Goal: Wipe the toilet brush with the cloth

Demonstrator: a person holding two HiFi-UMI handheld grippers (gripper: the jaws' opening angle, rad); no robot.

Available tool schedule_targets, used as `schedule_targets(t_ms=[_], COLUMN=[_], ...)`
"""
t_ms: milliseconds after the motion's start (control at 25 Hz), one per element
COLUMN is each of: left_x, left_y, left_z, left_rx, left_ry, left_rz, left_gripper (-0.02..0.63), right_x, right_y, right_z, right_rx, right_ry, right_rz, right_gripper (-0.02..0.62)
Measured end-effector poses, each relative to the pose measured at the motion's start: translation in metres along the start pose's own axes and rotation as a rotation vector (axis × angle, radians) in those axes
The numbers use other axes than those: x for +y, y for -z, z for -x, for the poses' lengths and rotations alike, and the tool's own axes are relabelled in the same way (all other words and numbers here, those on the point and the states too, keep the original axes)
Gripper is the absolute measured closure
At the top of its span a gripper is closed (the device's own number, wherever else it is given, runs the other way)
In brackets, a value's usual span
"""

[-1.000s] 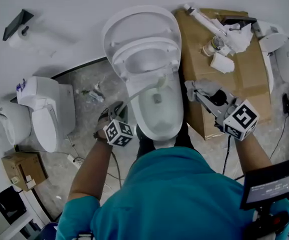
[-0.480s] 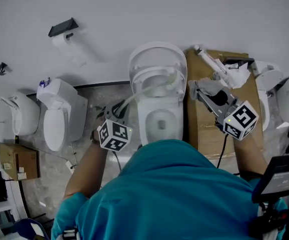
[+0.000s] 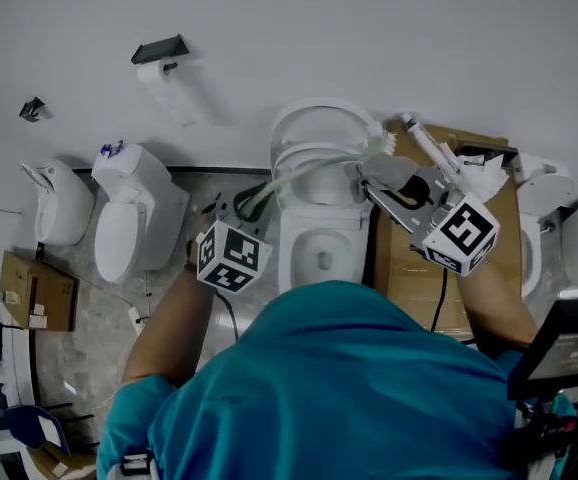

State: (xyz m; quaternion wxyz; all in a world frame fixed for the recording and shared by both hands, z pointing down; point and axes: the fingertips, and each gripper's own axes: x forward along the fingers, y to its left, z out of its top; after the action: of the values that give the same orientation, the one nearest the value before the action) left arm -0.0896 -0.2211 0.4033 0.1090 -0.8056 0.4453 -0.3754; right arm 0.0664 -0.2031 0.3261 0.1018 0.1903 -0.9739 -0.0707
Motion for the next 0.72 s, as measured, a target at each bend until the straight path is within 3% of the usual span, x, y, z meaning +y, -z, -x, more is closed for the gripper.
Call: schedule_targets(t_ms=[240, 400, 560, 720], left_x=[0.009, 0.017, 0.021, 0.024], left_y=[-0.018, -0.026, -0.027, -0.027], left_z=[0.007, 0.009, 0.006, 0.003], left_rx=[-0.102, -0.144, -0.165, -0.171], left_ry=[0.123, 0.169, 0.187, 0.19], left_rz=[-0.063, -0.125, -0.166, -0.181], left_gripper=[0.548, 0.548, 0.548, 0.548], right_x=[0.056, 0.087, 0.095, 0.088], right_y=[-0.039, -0.045, -0.039, -0.031], right_z=[-0.077, -0.12, -0.145, -0.156], right_rx=[0.117, 0.193, 0.268, 0.339], right_ry=[-0.176, -0.303, -0.373, -0.374], right_rz=[0.323, 0.533, 0.614, 0.657], right_gripper=[0.557, 0.557, 0.557, 0.558])
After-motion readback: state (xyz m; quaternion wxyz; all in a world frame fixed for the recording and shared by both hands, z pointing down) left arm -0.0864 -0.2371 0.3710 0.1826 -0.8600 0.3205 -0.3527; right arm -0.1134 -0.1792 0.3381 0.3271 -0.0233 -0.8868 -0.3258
